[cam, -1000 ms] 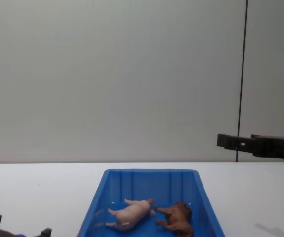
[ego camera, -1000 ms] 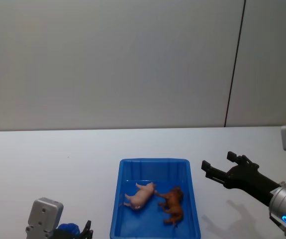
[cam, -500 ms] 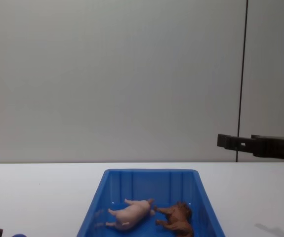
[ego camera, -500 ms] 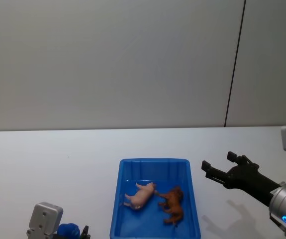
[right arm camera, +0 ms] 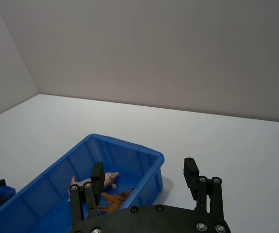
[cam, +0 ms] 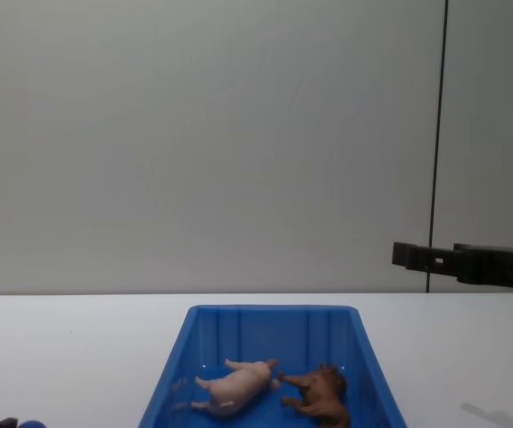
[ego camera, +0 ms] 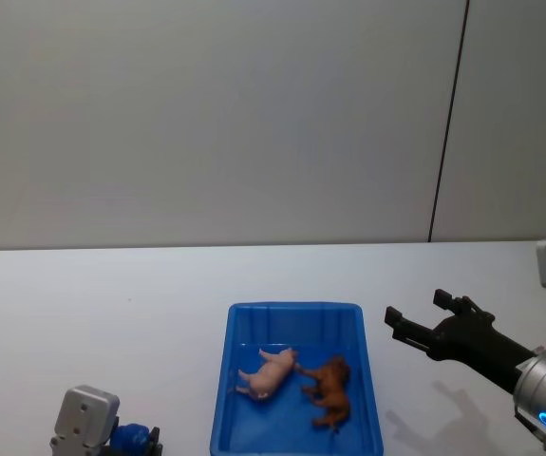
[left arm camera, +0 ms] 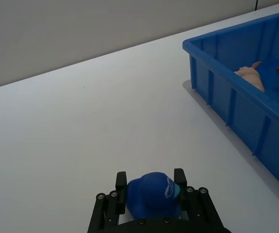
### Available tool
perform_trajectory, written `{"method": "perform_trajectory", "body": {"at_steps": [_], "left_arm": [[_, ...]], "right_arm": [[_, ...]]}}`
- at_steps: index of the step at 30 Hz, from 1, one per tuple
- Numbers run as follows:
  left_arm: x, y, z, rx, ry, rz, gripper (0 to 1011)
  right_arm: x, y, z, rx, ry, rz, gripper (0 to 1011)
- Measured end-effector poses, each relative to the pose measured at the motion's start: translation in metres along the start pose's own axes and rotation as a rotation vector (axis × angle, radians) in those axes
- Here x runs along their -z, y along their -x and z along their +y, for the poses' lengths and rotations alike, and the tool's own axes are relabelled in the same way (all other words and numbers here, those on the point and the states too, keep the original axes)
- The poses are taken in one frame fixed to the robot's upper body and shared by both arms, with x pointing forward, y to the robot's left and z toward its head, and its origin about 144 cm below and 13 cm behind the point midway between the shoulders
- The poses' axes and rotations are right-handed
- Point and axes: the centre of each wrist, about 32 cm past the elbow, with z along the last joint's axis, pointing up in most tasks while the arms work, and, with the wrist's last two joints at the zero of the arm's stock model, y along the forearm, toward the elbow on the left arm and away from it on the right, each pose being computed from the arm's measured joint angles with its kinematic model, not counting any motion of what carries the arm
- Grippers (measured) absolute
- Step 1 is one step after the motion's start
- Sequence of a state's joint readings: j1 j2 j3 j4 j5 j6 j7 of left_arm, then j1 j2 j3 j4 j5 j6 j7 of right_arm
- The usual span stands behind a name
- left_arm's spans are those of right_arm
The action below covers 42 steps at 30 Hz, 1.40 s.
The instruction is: Pick up the two dolls from the table and place them into the box.
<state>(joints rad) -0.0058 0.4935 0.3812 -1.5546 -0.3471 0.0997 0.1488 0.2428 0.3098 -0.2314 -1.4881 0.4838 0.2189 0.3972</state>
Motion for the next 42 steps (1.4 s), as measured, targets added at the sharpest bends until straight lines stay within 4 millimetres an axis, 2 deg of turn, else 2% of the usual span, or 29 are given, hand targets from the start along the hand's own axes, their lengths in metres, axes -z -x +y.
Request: {"method": "perform_trajectory", "body": {"at_steps": [8,17,29,31,32,35,38,42], "left_arm": [[-0.008,0.000,-0.002,0.021,0.047,-0.017,539],[-0.033,0.006,-0.010,0.083,0.155,-0.052,475],[-0.068,0.033,-0.029,0.220,0.291,-0.089,405],[-0.070,0.036,-0.031,0.236,0.300,-0.094,423],[-0.072,0.038,-0.033,0.246,0.308,-0.096,484],[-0.078,0.046,-0.037,0.277,0.327,-0.104,558],[-0.084,0.053,-0.042,0.311,0.346,-0.115,689],[-0.088,0.059,-0.045,0.335,0.357,-0.120,808]], "right_arm": [[0.000,0.000,0.000,0.000,0.000,0.000,1001],[0.000,0.000,0.000,0.000,0.000,0.000,1001],[0.000,0.000,0.000,0.000,0.000,0.000,1001],[0.000,0.000,0.000,0.000,0.000,0.000,1001],[0.000,0.000,0.000,0.000,0.000,0.000,1001],[0.000,0.000,0.000,0.000,0.000,0.000,1001],[0.000,0.000,0.000,0.000,0.000,0.000,1001],[0.000,0.000,0.000,0.000,0.000,0.000,1001]]}}
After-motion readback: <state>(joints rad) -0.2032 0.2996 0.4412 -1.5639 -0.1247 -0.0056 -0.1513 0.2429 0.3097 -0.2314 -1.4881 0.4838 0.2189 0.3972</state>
